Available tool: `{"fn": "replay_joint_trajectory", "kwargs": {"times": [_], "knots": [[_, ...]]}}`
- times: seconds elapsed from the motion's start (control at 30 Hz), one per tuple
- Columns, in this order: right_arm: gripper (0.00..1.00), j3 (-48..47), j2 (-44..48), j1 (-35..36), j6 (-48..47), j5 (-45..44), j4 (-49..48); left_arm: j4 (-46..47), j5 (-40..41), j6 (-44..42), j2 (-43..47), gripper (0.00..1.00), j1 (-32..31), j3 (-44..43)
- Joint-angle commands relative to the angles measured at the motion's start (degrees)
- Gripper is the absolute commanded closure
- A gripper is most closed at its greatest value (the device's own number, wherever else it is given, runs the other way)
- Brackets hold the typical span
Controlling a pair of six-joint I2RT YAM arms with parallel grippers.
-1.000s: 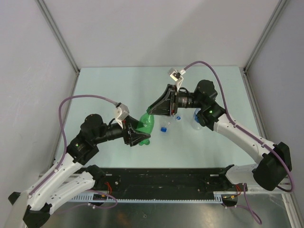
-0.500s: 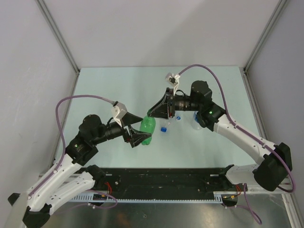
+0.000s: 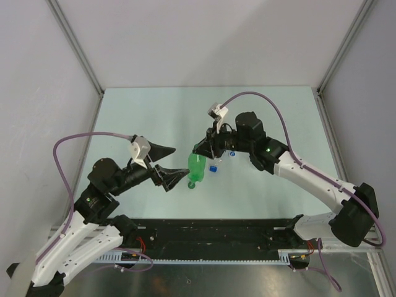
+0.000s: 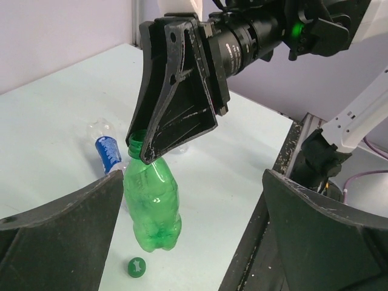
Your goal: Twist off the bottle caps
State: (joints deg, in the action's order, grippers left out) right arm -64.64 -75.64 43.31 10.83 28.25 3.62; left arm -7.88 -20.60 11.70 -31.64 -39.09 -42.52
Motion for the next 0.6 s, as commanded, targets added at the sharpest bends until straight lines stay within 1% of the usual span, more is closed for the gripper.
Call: {"fn": "replay_joint_trajectory", "kwargs": {"times": [0.0, 0.1, 0.2, 0.57], "knots": [[1.0, -2.3, -0.7, 1.9, -4.4, -9.7, 0.1, -0.2, 2.2, -2.0, 0.3, 0.0, 0.2, -0.4], [1.0, -2.2, -1.0, 3.2, -5.6, -14.0, -1.2, -0.6, 2.2, -2.1, 0.4, 0.01, 0.2, -0.3], [1.0, -1.9, -1.4, 3.9, -5.9, -16.2, -3.9, -0.9, 2.4, -2.2, 0.4, 0.01, 0.2, -0.3], [1.0, 1.1, -3.6, 4.7, -4.0, -18.7, -14.1, -2.8, 3.8, -3.5, 0.7, 0.01, 0.2, -1.6]]}}
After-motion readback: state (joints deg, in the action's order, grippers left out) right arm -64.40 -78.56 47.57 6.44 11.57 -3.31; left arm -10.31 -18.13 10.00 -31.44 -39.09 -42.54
